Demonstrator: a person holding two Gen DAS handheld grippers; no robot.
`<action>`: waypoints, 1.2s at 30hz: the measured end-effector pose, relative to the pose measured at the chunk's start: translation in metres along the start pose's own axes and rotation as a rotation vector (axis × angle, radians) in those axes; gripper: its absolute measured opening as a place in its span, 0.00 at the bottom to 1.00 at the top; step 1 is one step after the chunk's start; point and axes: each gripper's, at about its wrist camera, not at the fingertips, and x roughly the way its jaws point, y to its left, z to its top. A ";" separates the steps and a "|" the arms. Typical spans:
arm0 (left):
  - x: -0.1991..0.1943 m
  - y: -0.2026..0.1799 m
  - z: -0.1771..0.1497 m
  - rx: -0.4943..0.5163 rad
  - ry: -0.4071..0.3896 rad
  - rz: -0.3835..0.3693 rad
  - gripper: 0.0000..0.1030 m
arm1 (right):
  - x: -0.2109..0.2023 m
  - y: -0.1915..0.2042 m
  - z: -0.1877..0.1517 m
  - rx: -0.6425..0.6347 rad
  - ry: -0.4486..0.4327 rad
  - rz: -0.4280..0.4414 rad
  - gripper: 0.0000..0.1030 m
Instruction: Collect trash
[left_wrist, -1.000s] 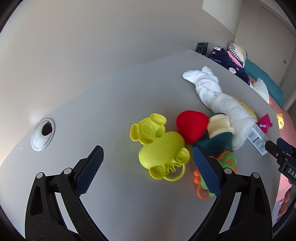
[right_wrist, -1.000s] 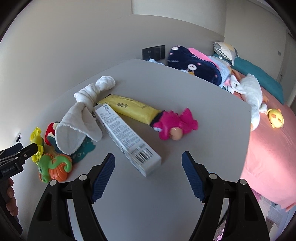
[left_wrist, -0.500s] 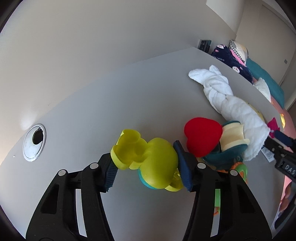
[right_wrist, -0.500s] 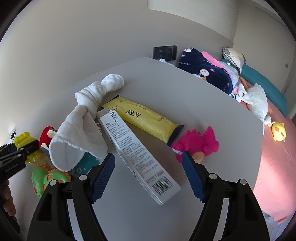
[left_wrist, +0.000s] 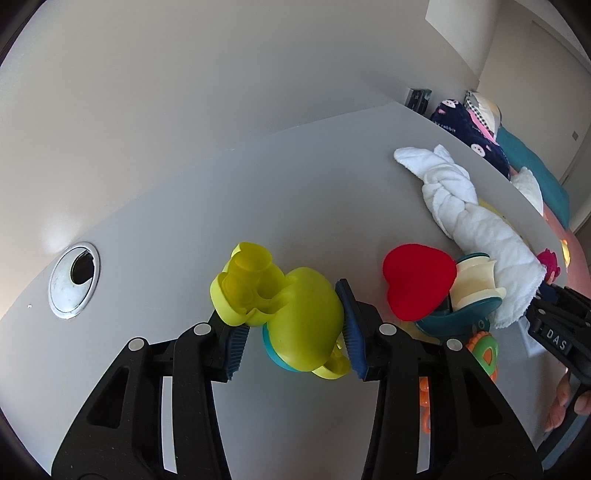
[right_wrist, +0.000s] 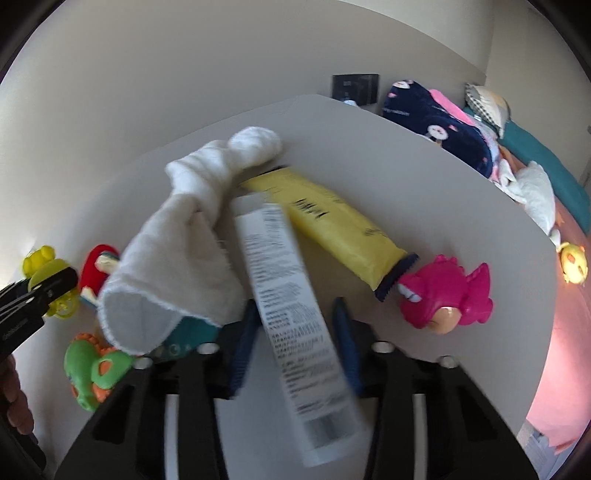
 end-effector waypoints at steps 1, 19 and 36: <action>-0.001 0.002 -0.001 -0.010 -0.002 -0.001 0.43 | -0.001 0.002 -0.001 -0.003 0.000 -0.001 0.27; -0.028 -0.005 -0.006 0.004 -0.042 -0.014 0.42 | -0.048 -0.009 -0.012 0.058 -0.063 0.006 0.27; -0.067 -0.058 -0.017 0.094 -0.077 -0.064 0.42 | -0.110 -0.038 -0.037 0.111 -0.126 -0.005 0.27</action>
